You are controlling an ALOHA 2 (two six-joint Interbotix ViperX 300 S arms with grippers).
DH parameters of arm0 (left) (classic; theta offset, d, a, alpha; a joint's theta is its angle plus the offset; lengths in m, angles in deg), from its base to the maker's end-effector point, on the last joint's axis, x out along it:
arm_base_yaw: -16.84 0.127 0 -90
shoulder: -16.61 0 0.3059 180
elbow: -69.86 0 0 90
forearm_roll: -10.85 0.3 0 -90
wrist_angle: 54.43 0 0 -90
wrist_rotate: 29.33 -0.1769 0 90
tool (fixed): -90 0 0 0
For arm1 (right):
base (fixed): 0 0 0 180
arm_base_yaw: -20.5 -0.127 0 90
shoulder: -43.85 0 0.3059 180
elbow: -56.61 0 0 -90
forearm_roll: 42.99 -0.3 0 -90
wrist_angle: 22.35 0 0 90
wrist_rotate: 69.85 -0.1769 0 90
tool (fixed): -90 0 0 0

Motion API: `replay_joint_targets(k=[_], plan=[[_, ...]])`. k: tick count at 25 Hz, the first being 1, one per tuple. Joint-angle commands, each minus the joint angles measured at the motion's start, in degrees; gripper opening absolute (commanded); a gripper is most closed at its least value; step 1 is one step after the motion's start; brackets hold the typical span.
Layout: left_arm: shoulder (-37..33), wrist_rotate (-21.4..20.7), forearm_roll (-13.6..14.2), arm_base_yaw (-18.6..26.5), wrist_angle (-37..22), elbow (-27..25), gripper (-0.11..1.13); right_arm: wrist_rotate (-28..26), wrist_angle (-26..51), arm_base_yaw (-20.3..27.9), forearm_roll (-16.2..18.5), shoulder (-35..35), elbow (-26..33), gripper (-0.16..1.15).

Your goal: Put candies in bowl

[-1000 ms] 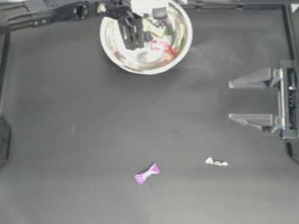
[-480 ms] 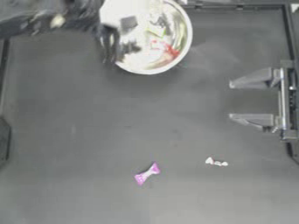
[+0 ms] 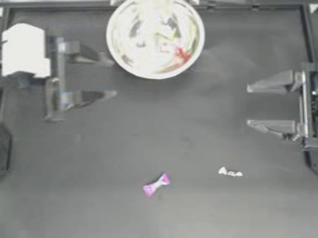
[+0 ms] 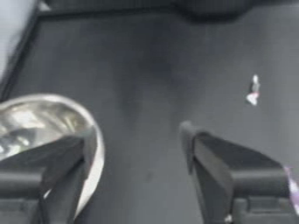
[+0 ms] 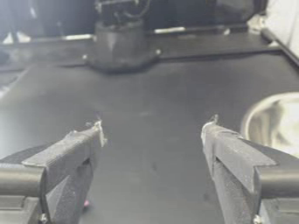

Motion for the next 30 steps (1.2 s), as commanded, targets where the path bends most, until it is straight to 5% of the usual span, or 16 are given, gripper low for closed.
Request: replay_joint_targets(k=[1, 12, 20, 26, 30], plan=[[-5.89, 0.00, -1.14, -3.08, 5.01, -5.71, 0.92, 0.18, 0.00, 0.00, 0.00, 0.18, 0.97, 0.97], [-11.34, 0.18, -1.85, -9.32, 8.44, -13.18, 0.92, 0.18, 4.92, -0.09, -0.18, 0.09, 2.55, 0.97], [-12.04, 0.26, -2.99, -9.93, 8.44, -14.94, 0.92, -0.18, 33.84, -4.04, -3.43, 1.93, 11.95, 0.97], [-13.27, 0.26, -4.31, -9.93, 8.53, -15.82, 0.92, -0.62, 47.81, -6.77, -9.32, 8.88, 17.67, 0.97], [-13.97, 0.26, -4.66, -9.93, 8.44, -16.00, 0.92, -3.52, 54.76, -9.49, -8.61, 16.17, 21.45, 0.97]])
